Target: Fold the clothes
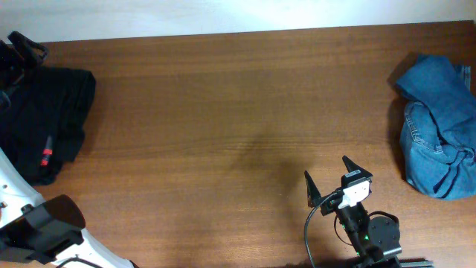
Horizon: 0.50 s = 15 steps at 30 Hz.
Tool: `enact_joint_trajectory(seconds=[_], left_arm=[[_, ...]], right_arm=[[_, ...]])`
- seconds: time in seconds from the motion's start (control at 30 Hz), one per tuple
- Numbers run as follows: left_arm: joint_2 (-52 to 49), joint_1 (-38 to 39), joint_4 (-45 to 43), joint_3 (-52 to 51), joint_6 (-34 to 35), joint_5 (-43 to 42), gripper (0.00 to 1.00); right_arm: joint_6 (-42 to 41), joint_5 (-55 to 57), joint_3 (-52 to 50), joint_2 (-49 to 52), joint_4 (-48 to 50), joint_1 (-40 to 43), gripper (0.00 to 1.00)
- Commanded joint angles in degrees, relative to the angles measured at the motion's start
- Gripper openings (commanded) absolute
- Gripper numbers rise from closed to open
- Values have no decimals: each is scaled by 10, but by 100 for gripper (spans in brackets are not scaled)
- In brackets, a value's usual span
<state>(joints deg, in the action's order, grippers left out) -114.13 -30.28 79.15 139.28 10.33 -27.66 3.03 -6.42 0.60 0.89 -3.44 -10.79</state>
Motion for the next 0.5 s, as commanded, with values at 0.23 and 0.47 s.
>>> enact_joint_trajectory(seconds=[0.23,0.47], left_arm=[[-6,-1,0,-4,-1,-4,99],[46,45,0,-4,-1,21,99]], right_arm=[[-1,7,-3,-6,-4,4,99],[-1,7,-3,-6,-4,4,99]])
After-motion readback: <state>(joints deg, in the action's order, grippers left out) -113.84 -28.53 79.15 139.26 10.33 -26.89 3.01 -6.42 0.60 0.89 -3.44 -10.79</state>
